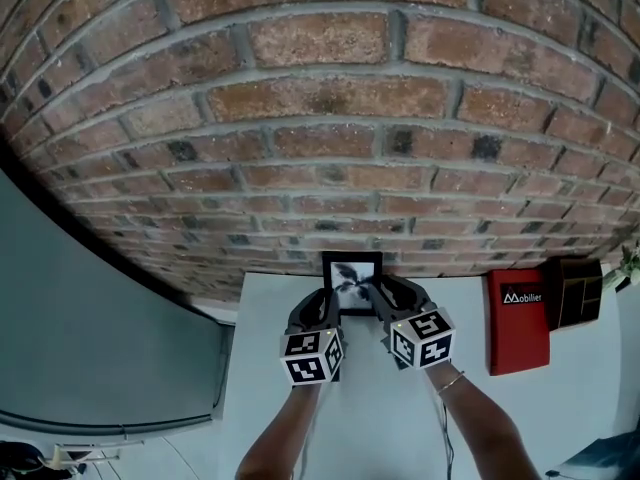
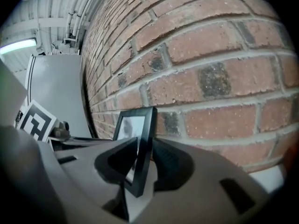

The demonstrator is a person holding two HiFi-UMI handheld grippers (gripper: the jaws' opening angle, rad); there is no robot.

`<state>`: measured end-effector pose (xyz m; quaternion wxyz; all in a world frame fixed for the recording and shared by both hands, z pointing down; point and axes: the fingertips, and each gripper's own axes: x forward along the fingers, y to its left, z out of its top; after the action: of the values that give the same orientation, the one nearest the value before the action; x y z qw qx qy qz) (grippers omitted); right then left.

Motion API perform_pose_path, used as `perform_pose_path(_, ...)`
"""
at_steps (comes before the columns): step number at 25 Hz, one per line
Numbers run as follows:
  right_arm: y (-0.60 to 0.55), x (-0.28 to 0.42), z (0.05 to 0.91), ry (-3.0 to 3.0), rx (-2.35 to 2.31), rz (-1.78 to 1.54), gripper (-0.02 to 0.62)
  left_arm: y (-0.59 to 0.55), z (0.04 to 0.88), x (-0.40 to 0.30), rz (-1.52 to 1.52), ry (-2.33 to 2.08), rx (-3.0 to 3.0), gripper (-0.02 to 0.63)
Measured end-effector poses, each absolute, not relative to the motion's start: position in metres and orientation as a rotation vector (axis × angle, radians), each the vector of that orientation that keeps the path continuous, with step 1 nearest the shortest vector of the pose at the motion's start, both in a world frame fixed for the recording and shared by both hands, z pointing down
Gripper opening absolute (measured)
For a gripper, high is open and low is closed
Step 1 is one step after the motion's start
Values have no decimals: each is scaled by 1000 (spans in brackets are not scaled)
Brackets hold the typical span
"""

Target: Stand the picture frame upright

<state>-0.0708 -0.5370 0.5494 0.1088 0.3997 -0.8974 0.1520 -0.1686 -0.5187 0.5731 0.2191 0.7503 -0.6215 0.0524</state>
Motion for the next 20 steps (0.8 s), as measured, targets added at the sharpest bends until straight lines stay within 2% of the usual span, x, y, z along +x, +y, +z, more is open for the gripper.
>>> perform_pose_path(20, -540, -74, 559, -2646, 1151, 491, 101, -527, 579, -171, 126, -1696, 2069, 74)
